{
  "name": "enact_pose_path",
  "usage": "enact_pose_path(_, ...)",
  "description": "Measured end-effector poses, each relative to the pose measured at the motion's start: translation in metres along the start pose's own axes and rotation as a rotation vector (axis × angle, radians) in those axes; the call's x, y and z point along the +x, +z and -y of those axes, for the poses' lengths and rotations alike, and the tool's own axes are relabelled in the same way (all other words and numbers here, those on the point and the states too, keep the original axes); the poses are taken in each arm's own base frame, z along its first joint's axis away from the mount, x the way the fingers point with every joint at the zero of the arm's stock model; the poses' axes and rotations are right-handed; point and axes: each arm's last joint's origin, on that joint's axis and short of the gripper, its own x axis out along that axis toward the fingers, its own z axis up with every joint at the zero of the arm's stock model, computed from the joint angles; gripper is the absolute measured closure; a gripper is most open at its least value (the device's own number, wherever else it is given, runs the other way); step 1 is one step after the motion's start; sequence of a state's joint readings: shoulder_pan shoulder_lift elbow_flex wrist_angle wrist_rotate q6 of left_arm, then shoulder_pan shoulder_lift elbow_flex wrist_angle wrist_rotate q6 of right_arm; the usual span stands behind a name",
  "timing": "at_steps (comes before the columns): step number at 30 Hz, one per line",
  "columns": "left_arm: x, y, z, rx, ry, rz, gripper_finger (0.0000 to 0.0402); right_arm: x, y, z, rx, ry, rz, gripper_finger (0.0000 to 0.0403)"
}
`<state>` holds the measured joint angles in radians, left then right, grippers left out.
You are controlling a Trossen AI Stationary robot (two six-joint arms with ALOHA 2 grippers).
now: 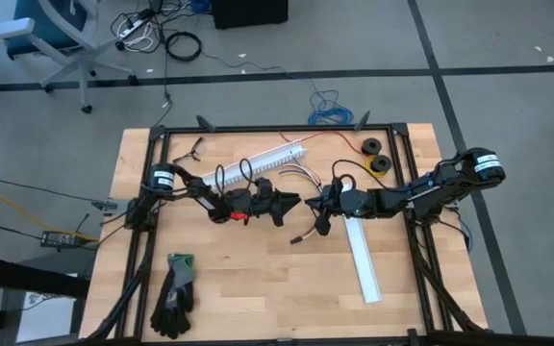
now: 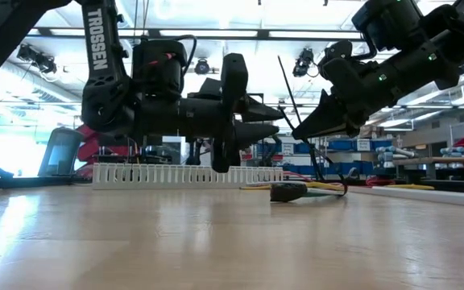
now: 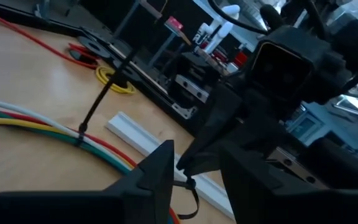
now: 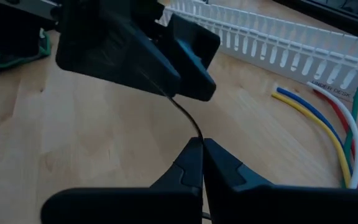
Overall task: Ziptie cables
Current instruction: Wrap the cable wires with black zip tie
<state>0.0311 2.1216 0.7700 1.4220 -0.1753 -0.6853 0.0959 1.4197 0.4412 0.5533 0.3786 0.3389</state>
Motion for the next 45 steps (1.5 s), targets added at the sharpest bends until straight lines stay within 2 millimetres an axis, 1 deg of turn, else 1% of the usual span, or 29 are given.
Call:
enact_pose_path(4,0.000,0.000,0.001,0.000,-0.009,-0.004,0.0265,0.000,0.000,0.000,0.000,-0.001,0.000,0.0403)
enact_pose_path(7,0.005,0.002,0.004,-0.001,-0.035,-0.003,0.0265,0.001,0.001,0.002,0.006,-0.009,0.001,0.0403)
enact_pose_path(11,0.011,0.002,0.013,0.073,-0.139,-0.043,0.0265,0.002,0.002,0.005,0.025,-0.024,0.003,0.0403)
enact_pose_path(13,0.012,0.002,0.016,0.099,-0.159,-0.048,0.0265,0.002,0.002,0.006,0.026,-0.026,0.003,0.0403)
enact_pose_path(19,0.012,-0.004,0.009,0.111,-0.041,-0.070,0.0265,0.002,0.002,0.006,0.016,-0.019,-0.001,0.0403)
enact_pose_path(25,0.012,-0.007,0.007,0.203,-0.020,-0.107,0.0266,0.002,0.001,0.006,0.016,-0.013,-0.003,0.0403)
enact_pose_path(29,0.011,-0.013,0.001,0.277,0.035,-0.166,0.0266,0.002,0.002,0.006,0.009,-0.011,-0.002,0.0403)
enact_pose_path(33,0.010,-0.014,-0.004,0.319,0.139,-0.151,0.0266,0.002,0.002,0.005,0.008,-0.009,-0.001,0.0403)
enact_pose_path(35,0.010,-0.014,-0.005,0.325,0.162,-0.138,0.0266,0.002,0.002,0.005,0.008,-0.009,-0.001,0.0403)
enact_pose_path(42,0.012,-0.005,0.003,0.308,0.092,-0.041,0.0266,0.002,0.002,0.005,0.008,-0.009,-0.002,0.0403)
enact_pose_path(45,0.012,-0.004,0.005,0.300,0.062,-0.036,0.0266,0.002,0.002,0.005,0.008,-0.010,-0.002,0.0403)
